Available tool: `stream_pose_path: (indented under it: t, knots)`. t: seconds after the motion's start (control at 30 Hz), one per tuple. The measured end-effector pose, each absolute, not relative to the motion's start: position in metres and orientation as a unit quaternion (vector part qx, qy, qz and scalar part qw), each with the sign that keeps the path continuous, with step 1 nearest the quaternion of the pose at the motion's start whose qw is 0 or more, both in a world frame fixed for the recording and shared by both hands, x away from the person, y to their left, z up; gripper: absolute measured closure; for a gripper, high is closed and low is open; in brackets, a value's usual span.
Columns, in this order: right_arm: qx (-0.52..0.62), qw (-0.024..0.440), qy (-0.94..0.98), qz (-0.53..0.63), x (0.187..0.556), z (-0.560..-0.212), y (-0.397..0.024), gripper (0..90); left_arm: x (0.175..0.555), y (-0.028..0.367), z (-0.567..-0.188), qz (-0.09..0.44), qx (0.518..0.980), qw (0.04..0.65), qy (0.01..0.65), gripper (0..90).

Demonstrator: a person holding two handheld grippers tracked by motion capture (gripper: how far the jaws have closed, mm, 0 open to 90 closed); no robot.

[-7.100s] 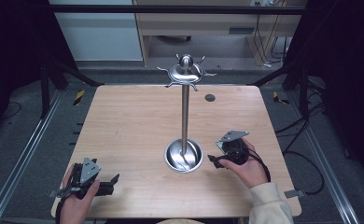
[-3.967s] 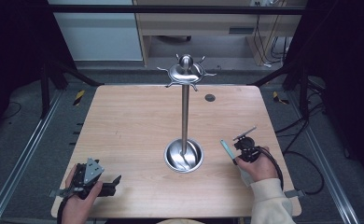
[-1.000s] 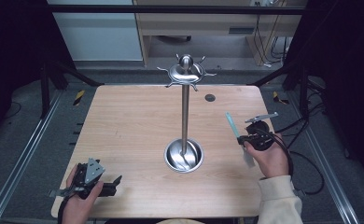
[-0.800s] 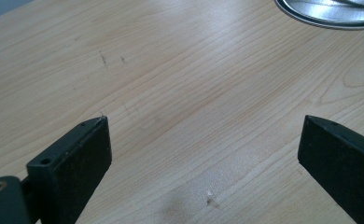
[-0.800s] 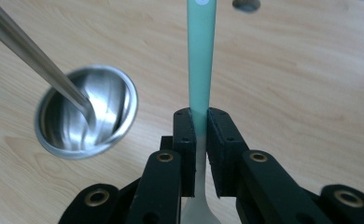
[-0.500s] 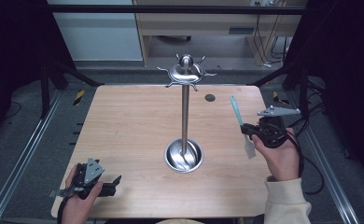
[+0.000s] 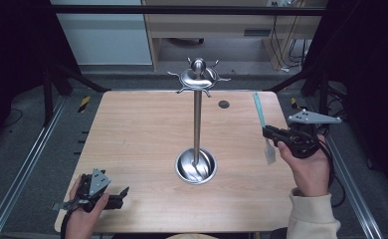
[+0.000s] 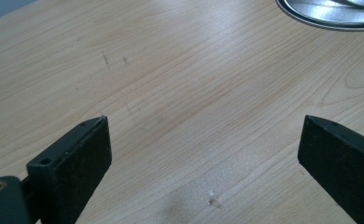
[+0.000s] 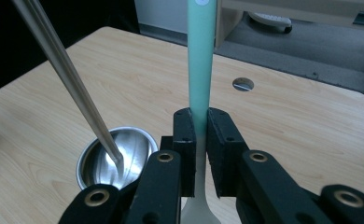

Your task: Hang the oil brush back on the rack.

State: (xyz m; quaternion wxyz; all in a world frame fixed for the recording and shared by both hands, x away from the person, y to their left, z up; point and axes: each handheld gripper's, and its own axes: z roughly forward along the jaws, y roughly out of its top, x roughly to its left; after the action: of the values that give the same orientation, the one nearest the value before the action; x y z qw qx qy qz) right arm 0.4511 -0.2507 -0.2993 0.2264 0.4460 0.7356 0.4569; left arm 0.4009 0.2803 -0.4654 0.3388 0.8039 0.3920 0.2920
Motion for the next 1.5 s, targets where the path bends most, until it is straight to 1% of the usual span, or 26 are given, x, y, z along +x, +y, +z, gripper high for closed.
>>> stream_pose_path:
  t: [0.4,0.77,1.17,1.5]
  knots:
    - [0.405,0.232,0.717,0.518,0.433,-0.280,-0.253,82.2,0.401,0.279,-0.466,0.292,0.805,0.337,0.392,2.3]
    - [0.362,0.243,0.706,0.558,0.421,-0.268,-0.241,82.2,0.401,0.279,-0.465,0.292,0.805,0.338,0.391,2.3]
    - [0.331,0.248,0.711,0.569,0.416,-0.265,-0.212,82.1,0.400,0.280,-0.465,0.293,0.804,0.339,0.392,2.4]
    - [0.318,0.284,0.705,0.567,0.396,-0.266,-0.178,82.2,0.400,0.281,-0.464,0.294,0.803,0.339,0.393,2.3]
